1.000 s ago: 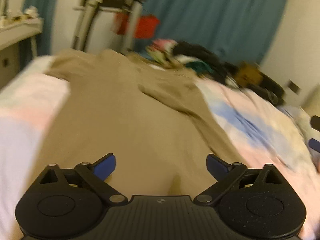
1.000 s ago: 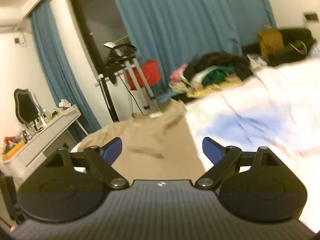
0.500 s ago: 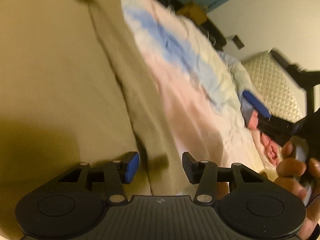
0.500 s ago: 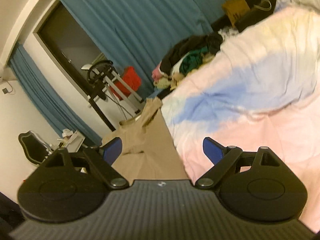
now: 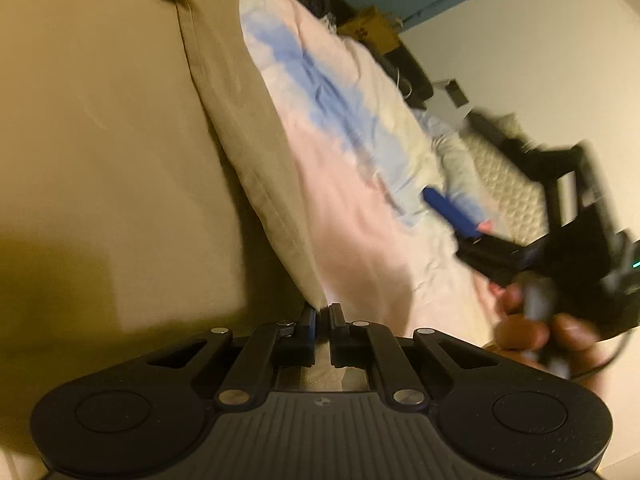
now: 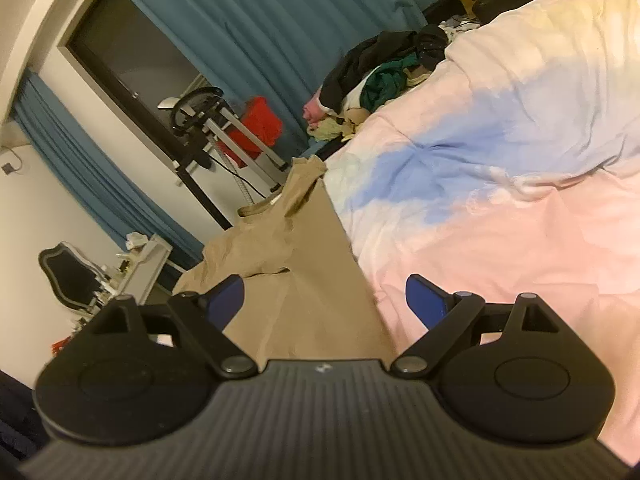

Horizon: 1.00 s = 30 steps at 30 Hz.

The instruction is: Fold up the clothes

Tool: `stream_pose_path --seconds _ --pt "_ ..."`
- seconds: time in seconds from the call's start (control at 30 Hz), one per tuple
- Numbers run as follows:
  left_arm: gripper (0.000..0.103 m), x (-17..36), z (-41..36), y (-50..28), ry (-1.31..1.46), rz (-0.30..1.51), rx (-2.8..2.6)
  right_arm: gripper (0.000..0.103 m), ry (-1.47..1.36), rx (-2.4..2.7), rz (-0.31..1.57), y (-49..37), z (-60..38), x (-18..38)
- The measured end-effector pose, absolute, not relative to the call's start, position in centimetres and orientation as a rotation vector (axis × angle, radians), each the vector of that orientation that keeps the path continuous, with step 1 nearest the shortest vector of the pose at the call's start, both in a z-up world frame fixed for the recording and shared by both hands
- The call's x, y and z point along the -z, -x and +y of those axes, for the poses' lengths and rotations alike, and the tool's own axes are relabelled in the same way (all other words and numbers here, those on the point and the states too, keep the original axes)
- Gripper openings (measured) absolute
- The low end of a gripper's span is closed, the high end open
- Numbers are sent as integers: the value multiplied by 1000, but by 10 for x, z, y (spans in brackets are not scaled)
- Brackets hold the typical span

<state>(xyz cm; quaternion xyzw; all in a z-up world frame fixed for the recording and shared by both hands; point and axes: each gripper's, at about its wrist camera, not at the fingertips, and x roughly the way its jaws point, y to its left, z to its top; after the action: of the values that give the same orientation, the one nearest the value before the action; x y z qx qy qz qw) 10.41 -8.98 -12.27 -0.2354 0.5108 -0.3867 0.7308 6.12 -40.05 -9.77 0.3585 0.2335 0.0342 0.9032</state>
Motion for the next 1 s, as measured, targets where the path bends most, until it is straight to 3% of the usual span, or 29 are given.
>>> stream_pose_path --seconds 0.4,0.63,0.67,0.8,0.9,1.0 --pt "5 85 -15 -112 497 1144 710 89 -699 -65 529 -69 -389 100" --pt "6 122 -18 -121 298 1219 567 89 -636 -54 536 -69 -377 97" --pt "8 123 -18 -123 309 1220 573 89 -626 -51 532 -68 -376 96" --pt "45 103 -16 -133 371 1185 616 89 -593 -45 494 -62 -370 89" --pt "60 86 -27 -160 396 1129 606 89 -555 -20 475 -65 -364 85" --pt "69 78 -24 -203 455 1081 526 89 -518 -21 471 -76 -356 83"
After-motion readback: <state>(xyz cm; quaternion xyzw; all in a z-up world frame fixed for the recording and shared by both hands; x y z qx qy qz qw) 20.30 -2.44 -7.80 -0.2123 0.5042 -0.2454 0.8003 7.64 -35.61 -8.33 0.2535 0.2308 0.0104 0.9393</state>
